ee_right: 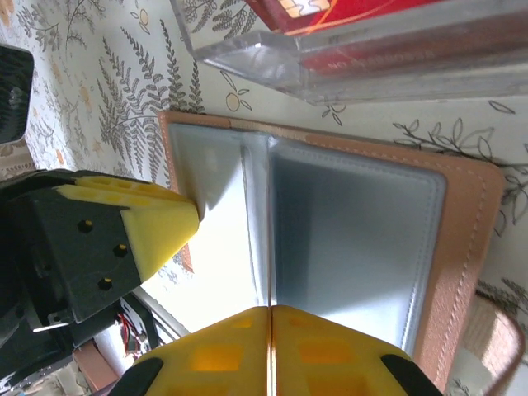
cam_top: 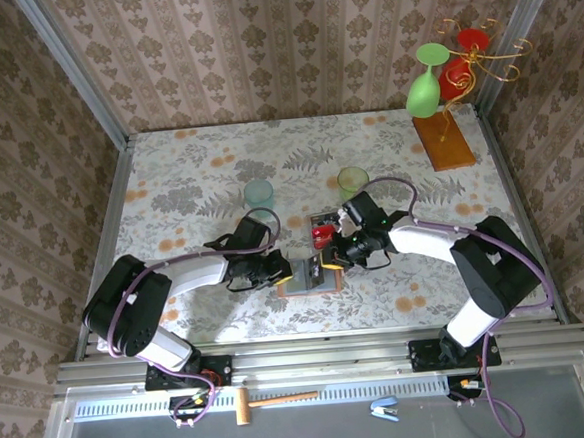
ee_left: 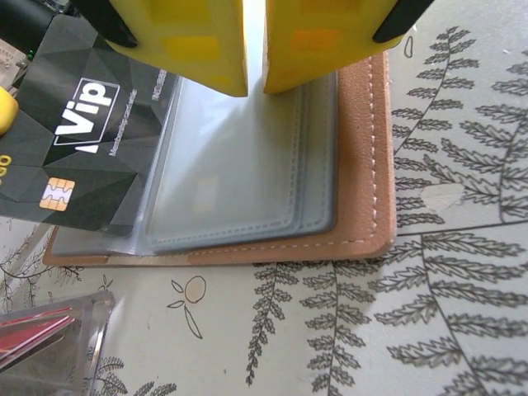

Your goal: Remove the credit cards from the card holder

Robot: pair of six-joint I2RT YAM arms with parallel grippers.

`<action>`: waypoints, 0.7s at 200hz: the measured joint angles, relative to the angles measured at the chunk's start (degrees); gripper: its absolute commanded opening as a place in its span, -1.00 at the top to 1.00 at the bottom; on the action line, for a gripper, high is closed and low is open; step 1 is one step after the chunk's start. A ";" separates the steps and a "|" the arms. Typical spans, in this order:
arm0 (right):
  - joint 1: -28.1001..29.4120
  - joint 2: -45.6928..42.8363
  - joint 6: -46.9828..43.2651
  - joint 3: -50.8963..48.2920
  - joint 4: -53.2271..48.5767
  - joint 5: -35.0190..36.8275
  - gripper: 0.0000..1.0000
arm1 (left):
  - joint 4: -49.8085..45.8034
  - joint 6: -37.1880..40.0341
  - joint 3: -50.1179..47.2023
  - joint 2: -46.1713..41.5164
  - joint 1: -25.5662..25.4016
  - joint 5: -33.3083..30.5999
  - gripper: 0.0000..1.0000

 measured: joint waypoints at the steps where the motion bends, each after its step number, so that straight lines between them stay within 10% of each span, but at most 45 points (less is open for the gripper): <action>1: 0.00 -0.04 -0.07 0.00 -0.07 0.00 0.83 | -0.02 0.00 0.00 0.00 -0.02 0.00 0.72; 140: -1.11 -3.06 -34.38 21.68 -24.61 11.61 1.00 | -2.05 -1.27 0.26 -2.54 -0.76 -1.31 0.51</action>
